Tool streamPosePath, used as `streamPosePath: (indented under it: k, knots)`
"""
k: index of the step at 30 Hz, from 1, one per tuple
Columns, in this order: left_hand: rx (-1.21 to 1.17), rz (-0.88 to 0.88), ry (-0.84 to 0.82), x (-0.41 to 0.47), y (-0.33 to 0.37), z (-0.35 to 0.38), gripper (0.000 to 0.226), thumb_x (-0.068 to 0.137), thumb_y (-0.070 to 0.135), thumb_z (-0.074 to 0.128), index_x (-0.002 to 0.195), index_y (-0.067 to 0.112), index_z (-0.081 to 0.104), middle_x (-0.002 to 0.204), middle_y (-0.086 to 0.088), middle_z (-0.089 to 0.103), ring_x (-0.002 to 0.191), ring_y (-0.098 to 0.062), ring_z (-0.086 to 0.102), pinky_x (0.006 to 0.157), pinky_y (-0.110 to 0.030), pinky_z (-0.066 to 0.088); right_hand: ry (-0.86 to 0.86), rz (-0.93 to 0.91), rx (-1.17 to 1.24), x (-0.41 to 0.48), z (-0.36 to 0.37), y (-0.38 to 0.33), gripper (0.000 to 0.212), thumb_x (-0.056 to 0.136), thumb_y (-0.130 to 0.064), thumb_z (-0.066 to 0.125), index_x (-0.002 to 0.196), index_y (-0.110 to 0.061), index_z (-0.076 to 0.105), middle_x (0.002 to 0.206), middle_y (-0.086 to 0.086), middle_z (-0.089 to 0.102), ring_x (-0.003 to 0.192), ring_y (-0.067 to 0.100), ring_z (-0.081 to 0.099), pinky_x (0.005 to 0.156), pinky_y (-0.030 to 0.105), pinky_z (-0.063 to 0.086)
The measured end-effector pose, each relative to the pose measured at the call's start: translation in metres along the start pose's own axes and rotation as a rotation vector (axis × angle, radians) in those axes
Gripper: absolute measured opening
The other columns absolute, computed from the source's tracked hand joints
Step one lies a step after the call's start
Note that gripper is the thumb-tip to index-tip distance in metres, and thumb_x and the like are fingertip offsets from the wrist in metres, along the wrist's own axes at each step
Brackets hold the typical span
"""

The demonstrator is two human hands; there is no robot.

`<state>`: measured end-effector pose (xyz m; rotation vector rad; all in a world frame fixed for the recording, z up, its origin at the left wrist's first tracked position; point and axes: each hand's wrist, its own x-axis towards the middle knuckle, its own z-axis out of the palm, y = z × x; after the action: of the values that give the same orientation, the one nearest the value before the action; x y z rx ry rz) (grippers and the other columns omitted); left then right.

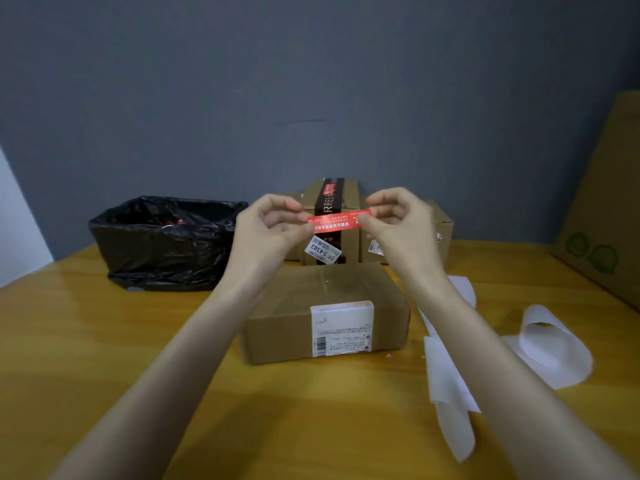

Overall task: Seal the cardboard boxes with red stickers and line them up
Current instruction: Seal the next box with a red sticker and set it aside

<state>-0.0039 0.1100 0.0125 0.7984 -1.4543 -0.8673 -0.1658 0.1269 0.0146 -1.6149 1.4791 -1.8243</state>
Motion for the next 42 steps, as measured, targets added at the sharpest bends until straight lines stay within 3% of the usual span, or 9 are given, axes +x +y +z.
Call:
streamPosePath:
  k: [5, 10, 13, 16, 20, 24, 31, 36, 42]
  knots:
    - [0.182, 0.011, 0.004, 0.004, -0.014, -0.02, 0.027, 0.076, 0.002, 0.072, 0.092, 0.015, 0.055, 0.079, 0.002, 0.067, 0.066, -0.002, 0.064, 0.069, -0.018, 0.055, -0.054, 0.046, 0.087, 0.003, 0.008, 0.006, 0.015, 0.076, -0.006, 0.074, 0.08, -0.018, 0.064, 0.072, -0.006, 0.069, 0.07, 0.0, 0.067, 0.065, 0.009, 0.049]
    - [0.323, -0.07, -0.021, 0.006, -0.02, -0.019, 0.051, 0.076, 0.016, 0.075, 0.118, 0.021, 0.045, 0.103, 0.002, 0.059, 0.067, 0.0, 0.066, 0.08, -0.029, 0.054, -0.07, -0.022, 0.041, 0.006, 0.012, 0.006, 0.029, 0.074, 0.0, 0.073, 0.075, -0.022, 0.054, 0.072, -0.003, 0.064, 0.069, 0.005, 0.063, 0.067, 0.015, 0.051]
    - [0.36, -0.105, -0.039, 0.011, -0.021, -0.02, 0.042, 0.084, 0.029, 0.067, 0.119, 0.025, 0.044, 0.102, 0.01, 0.061, 0.079, -0.007, 0.07, 0.094, -0.043, 0.048, -0.08, -0.122, -0.087, 0.007, 0.012, 0.006, 0.038, 0.076, 0.002, 0.07, 0.076, -0.027, 0.045, 0.073, -0.002, 0.062, 0.072, 0.009, 0.063, 0.07, 0.019, 0.053]
    - [0.625, 0.023, -0.034, 0.014, -0.01, -0.015, 0.031, 0.092, 0.041, 0.051, 0.117, 0.022, 0.049, 0.12, 0.004, 0.053, 0.09, -0.014, 0.067, 0.092, -0.04, 0.049, -0.121, -0.267, -0.254, 0.004, 0.013, 0.005, 0.036, 0.078, 0.003, 0.066, 0.083, -0.025, 0.044, 0.075, -0.004, 0.061, 0.073, 0.011, 0.062, 0.069, 0.02, 0.052]
    - [1.358, 0.07, -0.064, 0.023, 0.016, -0.005, 0.044, 0.097, 0.05, 0.033, 0.123, 0.02, 0.049, 0.124, -0.011, 0.049, 0.107, -0.042, 0.053, 0.088, -0.047, 0.042, -0.082, -0.328, -0.314, 0.006, 0.008, 0.002, 0.033, 0.078, 0.003, 0.066, 0.089, -0.02, 0.044, 0.075, -0.008, 0.057, 0.072, 0.011, 0.059, 0.068, 0.02, 0.048]
    - [1.199, 0.421, -0.156, 0.027, 0.037, 0.01, 0.028, 0.092, 0.036, 0.054, 0.11, 0.018, 0.064, 0.113, -0.004, 0.058, 0.104, -0.03, 0.056, 0.082, -0.037, 0.042, -0.125, -0.302, -0.296, 0.009, -0.003, -0.007, 0.032, 0.08, 0.002, 0.065, 0.092, -0.021, 0.046, 0.077, -0.004, 0.062, 0.072, 0.007, 0.061, 0.069, 0.013, 0.047]
    - [1.257, 0.935, -0.276, 0.03, 0.035, 0.029, 0.009, 0.062, 0.006, 0.067, 0.054, 0.007, 0.064, 0.061, -0.007, 0.06, 0.055, -0.027, 0.057, 0.06, -0.033, 0.043, -0.229, -0.13, -0.086, 0.01, -0.005, -0.013, 0.032, 0.083, 0.007, 0.056, 0.088, -0.023, 0.047, 0.073, -0.002, 0.069, 0.073, 0.011, 0.068, 0.074, 0.02, 0.053]
    - [1.292, 1.255, -0.355, 0.034, 0.031, 0.022, 0.021, 0.075, -0.003, 0.069, 0.062, 0.01, 0.058, 0.068, -0.006, 0.055, 0.064, -0.025, 0.052, 0.074, -0.031, 0.032, -0.288, 0.219, 0.232, 0.016, -0.018, -0.017, 0.026, 0.087, 0.01, 0.046, 0.109, -0.004, 0.05, 0.061, 0.001, 0.068, 0.058, 0.009, 0.068, 0.064, 0.021, 0.051]
    - [1.047, 1.429, -0.38, 0.033, 0.03, 0.011, 0.023, 0.095, 0.011, 0.055, 0.077, 0.004, 0.067, 0.086, -0.007, 0.066, 0.079, -0.018, 0.05, 0.084, -0.033, 0.036, -0.499, 0.652, 0.644, 0.02, -0.035, -0.01, 0.009, 0.093, -0.007, 0.045, 0.095, -0.012, 0.053, 0.072, 0.009, 0.071, 0.069, 0.021, 0.071, 0.047, 0.02, 0.049]
